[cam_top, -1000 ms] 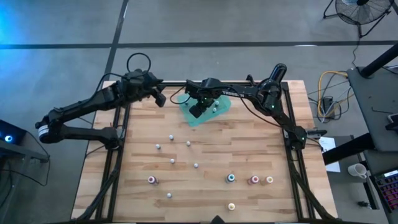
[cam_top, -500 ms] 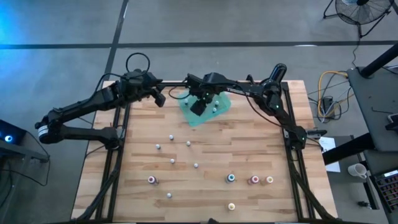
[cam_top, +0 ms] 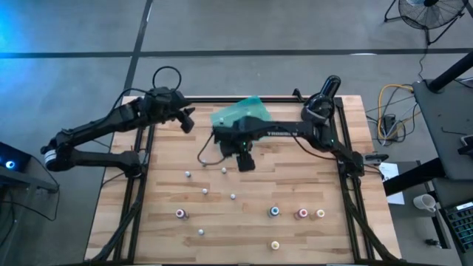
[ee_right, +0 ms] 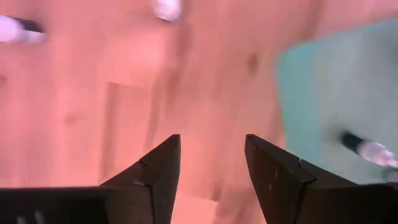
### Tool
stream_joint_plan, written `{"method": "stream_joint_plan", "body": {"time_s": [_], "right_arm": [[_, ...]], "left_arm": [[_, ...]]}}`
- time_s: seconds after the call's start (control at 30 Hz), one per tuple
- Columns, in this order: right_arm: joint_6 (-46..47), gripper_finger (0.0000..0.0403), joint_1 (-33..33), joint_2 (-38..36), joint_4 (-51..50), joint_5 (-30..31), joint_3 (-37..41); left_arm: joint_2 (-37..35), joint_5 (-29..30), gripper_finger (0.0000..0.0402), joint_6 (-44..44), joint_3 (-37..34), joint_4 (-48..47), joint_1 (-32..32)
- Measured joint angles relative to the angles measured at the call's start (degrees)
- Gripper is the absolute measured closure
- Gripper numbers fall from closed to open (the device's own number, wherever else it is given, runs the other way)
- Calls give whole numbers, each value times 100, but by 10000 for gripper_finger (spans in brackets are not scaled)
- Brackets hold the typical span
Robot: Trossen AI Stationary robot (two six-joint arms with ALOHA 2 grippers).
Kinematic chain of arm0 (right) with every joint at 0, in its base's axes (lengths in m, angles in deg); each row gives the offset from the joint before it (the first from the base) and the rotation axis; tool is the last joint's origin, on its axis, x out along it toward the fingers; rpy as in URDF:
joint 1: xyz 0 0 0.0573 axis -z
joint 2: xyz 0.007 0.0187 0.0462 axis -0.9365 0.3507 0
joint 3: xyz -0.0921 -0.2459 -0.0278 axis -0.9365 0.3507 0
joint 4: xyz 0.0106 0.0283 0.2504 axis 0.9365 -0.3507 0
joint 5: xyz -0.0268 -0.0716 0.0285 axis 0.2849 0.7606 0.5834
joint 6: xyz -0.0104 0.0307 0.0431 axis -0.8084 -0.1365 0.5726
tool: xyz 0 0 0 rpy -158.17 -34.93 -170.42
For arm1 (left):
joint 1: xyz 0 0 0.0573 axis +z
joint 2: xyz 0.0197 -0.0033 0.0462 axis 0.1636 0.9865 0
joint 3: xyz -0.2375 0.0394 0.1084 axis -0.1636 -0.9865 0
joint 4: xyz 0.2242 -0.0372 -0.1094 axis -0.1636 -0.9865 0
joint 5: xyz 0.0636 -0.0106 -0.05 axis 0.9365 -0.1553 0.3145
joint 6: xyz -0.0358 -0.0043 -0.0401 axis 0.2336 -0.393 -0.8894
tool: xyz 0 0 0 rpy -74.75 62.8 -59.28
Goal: Pick & Place food coloring
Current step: Put the violet small food coloring into the green bin
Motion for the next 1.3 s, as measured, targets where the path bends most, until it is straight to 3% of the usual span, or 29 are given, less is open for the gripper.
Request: {"method": "stream_joint_plan", "body": {"time_s": [0.17, 0.57, 1.3], "right_arm": [[231, 229, -223, 5, 13, 10, 158], [2002, 229, -865, -12, 597, -164, 211], [2231, 229, -1701, -269, 1525, -136, 1018]], "left_arm": [[-239, -425, 298, -71, -16, -8, -2], [-869, -550, 298, -468, -22, -508, -2], [-1662, -953, 298, -2033, -22, -1329, -10]]}}
